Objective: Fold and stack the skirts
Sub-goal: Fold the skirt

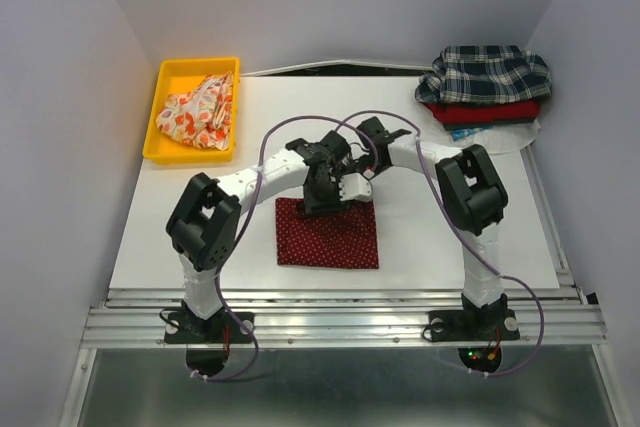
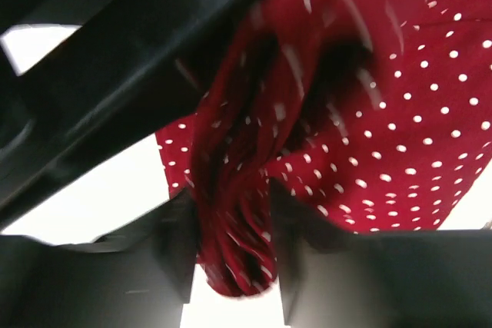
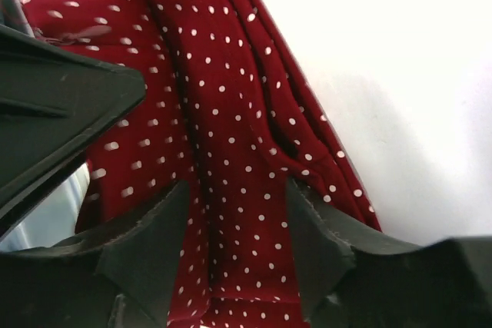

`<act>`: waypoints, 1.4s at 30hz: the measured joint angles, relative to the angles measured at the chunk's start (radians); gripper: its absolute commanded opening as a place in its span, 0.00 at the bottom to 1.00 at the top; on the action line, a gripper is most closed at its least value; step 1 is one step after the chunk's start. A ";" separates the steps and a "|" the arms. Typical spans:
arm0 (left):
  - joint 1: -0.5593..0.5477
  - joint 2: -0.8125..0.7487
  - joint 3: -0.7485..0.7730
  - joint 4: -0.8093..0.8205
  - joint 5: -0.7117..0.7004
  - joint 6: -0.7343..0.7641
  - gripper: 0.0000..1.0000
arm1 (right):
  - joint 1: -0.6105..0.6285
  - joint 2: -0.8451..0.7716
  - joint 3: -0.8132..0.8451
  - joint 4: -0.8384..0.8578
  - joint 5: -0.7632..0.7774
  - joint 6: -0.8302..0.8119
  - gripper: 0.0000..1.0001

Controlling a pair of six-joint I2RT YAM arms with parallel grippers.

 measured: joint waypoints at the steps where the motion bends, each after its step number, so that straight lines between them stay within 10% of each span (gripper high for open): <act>1: 0.000 0.001 -0.003 0.003 -0.004 -0.002 0.55 | 0.000 0.000 0.014 -0.007 0.018 0.005 0.66; 15: 0.062 -0.133 0.137 0.026 -0.056 -0.134 0.64 | -0.202 -0.003 0.391 -0.103 0.312 0.007 0.88; 24: 0.153 -0.331 0.050 0.196 -0.018 -0.362 0.54 | -0.219 -0.119 0.457 -0.190 0.320 0.027 0.67; 42: 0.180 -0.153 -0.333 0.536 0.216 -0.713 0.16 | -0.151 -0.270 -0.249 -0.047 0.040 0.268 0.59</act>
